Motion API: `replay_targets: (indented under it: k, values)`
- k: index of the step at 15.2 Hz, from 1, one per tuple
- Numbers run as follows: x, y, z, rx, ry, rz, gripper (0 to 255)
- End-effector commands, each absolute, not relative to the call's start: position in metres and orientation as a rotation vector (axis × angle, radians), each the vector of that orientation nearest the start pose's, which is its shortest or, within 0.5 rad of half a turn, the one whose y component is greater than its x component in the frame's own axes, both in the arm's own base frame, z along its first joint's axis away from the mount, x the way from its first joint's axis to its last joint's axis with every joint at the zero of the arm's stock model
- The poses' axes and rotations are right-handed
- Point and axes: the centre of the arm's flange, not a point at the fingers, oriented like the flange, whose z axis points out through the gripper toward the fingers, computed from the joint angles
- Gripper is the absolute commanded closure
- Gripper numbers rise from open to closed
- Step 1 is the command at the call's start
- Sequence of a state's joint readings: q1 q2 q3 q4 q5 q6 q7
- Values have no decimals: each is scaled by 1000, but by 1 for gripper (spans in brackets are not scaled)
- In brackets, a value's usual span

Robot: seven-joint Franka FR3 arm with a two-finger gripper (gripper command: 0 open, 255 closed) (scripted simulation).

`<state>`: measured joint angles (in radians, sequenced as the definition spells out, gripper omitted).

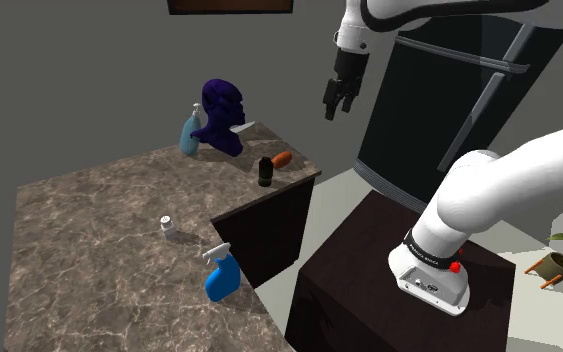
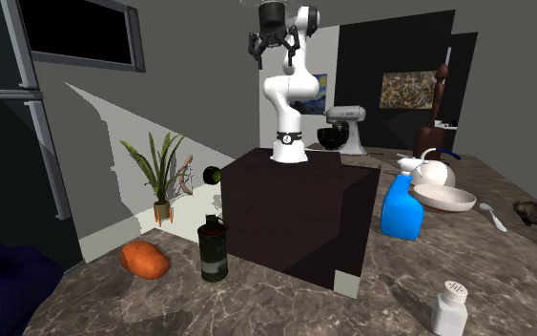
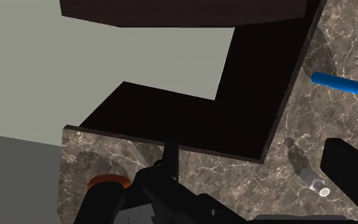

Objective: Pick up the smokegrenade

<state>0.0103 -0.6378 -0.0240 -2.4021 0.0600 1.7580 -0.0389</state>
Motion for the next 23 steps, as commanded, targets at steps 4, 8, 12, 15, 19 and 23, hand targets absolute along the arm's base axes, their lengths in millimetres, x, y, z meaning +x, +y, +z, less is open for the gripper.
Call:
replay_targets:
  k: [4, 8, 12, 15, 19, 23]
  values:
    - [407, -10, 492, -3068, -40, 17, 0]
    - [446, -18, 455, -3067, -49, 27, 0]
    - [484, -26, 418, -3066, -58, 37, 0]
    - [512, -31, 391, -3066, -65, 44, 0]
    - [550, -39, 353, -3065, -74, 54, 0]
    - [588, -45, 316, -3064, -83, 64, 0]
